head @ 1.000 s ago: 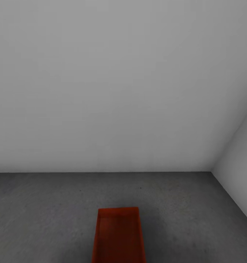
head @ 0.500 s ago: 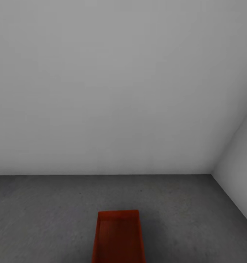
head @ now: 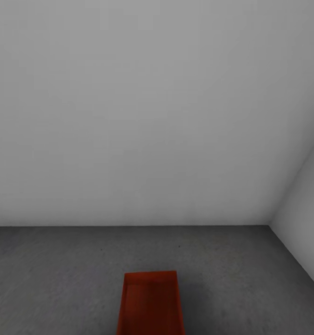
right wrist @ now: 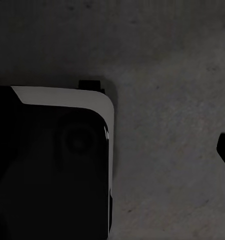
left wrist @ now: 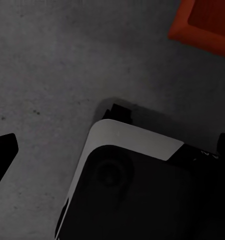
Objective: Move the two storage containers from the living room to the garage. In the garage, place one container on the floor and stack the other container on top of it (either order is fine).
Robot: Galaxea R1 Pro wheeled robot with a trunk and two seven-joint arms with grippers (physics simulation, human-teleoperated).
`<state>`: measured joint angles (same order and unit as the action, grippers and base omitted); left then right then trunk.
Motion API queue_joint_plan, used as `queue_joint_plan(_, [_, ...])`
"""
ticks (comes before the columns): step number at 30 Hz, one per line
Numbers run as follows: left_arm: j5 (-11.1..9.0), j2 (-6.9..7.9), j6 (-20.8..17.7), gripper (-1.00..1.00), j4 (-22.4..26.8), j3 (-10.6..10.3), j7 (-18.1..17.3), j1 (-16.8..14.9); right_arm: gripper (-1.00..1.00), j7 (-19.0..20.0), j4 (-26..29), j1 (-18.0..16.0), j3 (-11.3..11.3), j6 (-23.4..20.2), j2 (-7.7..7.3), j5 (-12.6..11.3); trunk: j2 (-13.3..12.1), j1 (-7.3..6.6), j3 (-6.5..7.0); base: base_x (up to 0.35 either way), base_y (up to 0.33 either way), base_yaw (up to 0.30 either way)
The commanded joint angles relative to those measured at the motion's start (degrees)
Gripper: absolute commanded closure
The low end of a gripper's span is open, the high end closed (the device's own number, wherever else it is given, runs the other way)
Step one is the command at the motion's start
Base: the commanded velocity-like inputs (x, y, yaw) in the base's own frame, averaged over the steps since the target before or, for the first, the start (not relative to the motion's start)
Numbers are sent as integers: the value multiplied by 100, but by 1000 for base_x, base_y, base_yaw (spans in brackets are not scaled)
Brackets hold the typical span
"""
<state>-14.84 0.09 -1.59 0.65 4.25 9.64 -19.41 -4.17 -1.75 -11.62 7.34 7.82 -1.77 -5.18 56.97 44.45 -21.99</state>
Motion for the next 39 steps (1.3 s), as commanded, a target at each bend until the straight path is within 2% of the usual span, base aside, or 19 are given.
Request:
queue_joint_plan(1, [-1, -1, -17, -100, 7, 40, 12, -2, -100, -5, -19, -7, 48, 36, 2, -54, 4, 0, 4, 0, 0, 0])
queue_joint_plan(39, [-2, 3, 29, -100, 24, 35, 7, -2, -100, 3, -23, -7, 43, 53, 10, -54, 4, 0, 353, 0, 0, 0])
